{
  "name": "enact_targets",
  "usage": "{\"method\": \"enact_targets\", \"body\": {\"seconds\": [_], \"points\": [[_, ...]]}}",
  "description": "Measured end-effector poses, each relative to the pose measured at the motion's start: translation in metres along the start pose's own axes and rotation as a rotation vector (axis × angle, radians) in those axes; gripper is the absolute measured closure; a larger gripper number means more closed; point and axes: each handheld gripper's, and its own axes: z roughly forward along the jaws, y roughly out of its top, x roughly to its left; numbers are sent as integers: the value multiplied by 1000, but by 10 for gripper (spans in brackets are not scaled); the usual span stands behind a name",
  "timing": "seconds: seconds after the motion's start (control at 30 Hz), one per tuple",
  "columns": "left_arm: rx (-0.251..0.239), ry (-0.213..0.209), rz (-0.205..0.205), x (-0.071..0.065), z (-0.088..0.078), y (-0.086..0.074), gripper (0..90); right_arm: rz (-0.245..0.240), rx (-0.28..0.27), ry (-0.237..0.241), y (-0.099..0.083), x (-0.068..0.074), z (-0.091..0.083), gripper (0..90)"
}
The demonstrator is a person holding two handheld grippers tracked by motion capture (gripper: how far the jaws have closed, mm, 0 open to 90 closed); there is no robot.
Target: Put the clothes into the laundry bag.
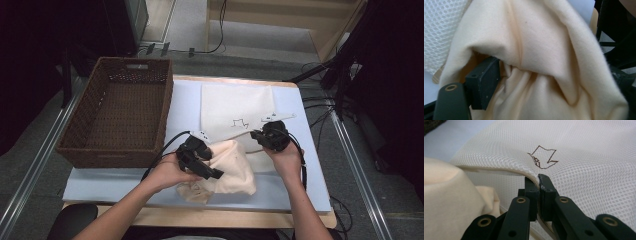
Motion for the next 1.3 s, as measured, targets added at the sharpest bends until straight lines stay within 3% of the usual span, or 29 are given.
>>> {"method": "enact_targets", "body": {"seconds": [0.3,0.43,0.63,0.73,0.87,0.97,1.1,1.17,1.3], "points": [[-30,8,20,-6,-14,7,141,-3,-39,-5,11,5,-14,878],[-100,-20,-27,-4,-14,14,139,-14,-37,0,14,10,-16,878],[-45,30,-50,-2,9,16,172,-17,-42,3,19,13,-20,878],[-8,72,-41,-1,20,16,184,-17,-40,4,19,14,-20,878],[23,119,-18,2,33,15,295,-20,-40,10,20,16,-20,878],[35,141,-2,7,44,12,446,-22,-32,16,20,17,-20,878],[36,158,29,8,46,15,669,-15,-28,27,20,17,-21,877],[30,152,25,8,46,15,737,-13,-27,29,20,17,-21,877],[-10,122,-22,10,41,17,767,-28,-24,33,21,19,-22,879]]}}
